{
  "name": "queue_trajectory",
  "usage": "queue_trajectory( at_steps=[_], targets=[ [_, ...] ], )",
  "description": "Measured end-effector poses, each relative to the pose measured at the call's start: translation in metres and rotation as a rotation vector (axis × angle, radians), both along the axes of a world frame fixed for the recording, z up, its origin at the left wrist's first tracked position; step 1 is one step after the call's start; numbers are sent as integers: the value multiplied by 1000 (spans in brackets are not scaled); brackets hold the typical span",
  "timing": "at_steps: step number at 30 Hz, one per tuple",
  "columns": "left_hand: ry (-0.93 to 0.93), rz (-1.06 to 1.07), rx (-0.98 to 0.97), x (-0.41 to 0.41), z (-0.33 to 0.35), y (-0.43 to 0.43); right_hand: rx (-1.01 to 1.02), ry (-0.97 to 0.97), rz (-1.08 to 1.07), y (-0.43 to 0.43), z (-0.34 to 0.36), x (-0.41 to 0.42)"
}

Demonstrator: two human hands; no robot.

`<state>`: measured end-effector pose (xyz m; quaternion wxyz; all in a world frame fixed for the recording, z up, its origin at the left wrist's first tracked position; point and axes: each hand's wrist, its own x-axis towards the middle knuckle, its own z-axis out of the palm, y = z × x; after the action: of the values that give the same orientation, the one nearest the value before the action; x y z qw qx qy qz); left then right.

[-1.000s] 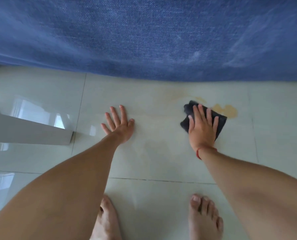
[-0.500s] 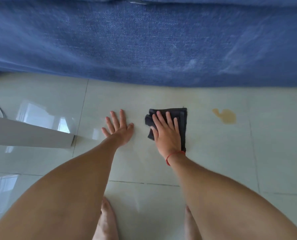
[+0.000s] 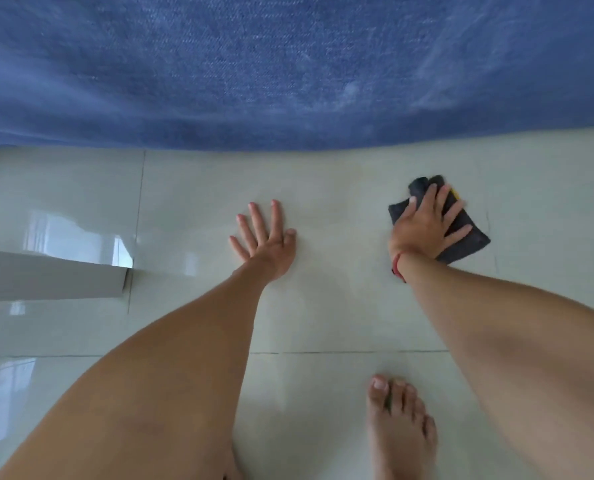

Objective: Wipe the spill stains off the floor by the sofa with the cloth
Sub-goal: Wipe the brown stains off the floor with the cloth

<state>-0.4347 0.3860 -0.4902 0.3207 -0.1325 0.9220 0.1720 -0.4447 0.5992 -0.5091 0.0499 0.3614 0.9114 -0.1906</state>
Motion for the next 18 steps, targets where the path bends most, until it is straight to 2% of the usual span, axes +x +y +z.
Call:
queue_trajectory(
  at_steps=[2,6,12,14,18],
  targets=[
    [-3,-6,-10,-2,0,0,4,34,103,-21,-5,-21],
    [-29,-12,-1,-4,3,0,11,111,491,-63,-10,-26],
    [-53,-15,19,-6,8,-2,9,80,830,-57,-8,54],
    [-54,-11,18,-6,9,-2,38,36,778,-30,-7,77],
    [-53,-15,18,-6,11,-2,89,18,459,8,-2,67]
  ],
)
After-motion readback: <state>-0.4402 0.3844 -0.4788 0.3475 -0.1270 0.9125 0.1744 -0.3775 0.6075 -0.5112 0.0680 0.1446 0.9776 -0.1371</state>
